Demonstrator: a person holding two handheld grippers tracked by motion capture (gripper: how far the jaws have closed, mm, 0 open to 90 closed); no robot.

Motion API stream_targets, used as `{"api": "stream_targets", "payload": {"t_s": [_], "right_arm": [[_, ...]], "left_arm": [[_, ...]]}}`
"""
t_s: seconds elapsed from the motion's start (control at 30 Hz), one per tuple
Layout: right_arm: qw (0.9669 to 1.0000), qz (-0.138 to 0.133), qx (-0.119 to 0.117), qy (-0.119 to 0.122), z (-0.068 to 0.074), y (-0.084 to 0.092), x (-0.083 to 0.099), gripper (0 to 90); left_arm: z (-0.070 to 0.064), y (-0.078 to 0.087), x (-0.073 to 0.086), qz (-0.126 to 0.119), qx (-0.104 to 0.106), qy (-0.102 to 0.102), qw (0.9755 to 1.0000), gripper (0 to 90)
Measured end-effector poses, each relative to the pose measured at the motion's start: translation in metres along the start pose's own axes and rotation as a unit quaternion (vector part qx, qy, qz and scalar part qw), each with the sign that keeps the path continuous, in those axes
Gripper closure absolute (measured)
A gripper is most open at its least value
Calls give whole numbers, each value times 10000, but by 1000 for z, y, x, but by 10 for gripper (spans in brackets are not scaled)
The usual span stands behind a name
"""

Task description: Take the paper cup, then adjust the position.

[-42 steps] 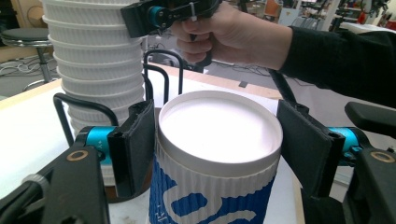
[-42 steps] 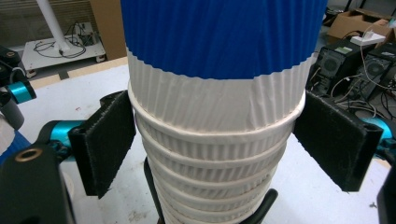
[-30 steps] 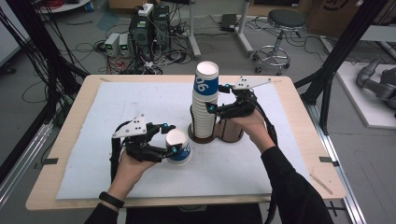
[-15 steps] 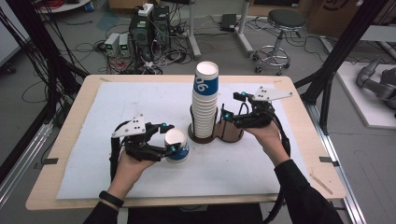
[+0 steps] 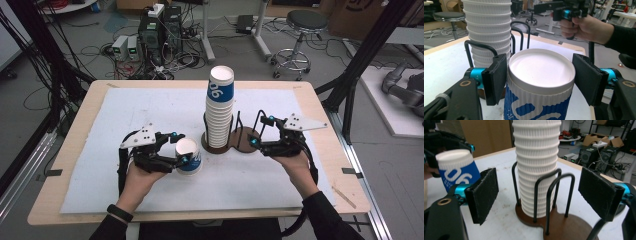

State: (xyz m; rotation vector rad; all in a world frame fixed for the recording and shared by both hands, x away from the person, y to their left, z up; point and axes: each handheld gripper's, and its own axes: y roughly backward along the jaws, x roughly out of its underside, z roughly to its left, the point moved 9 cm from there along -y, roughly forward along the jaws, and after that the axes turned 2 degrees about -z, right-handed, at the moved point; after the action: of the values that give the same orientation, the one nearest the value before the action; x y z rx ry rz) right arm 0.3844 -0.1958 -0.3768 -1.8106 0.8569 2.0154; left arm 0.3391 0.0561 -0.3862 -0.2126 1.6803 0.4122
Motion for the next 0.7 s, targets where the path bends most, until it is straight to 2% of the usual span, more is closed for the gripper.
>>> {"api": "stream_targets", "payload": {"t_s": [0.17, 0.33, 0.4, 0.7], "right_arm": [[9999, 106, -18, -62, 6, 4, 18, 169], [9999, 106, -31, -46, 11, 8, 23, 169], [9998, 71, -163, -73, 14, 9, 22, 169], [9979, 92, -643, 76, 27, 10, 23, 168]], "left_arm": [[-1, 1, -1, -11, -70, -9, 10000, 303], [-3, -3, -3, -28, -7, -26, 10000, 303], [-4, -4, -4, -44, 45, -44, 10000, 303], [-6, -3, -10, -121, 84, -37, 9999, 303]]}}
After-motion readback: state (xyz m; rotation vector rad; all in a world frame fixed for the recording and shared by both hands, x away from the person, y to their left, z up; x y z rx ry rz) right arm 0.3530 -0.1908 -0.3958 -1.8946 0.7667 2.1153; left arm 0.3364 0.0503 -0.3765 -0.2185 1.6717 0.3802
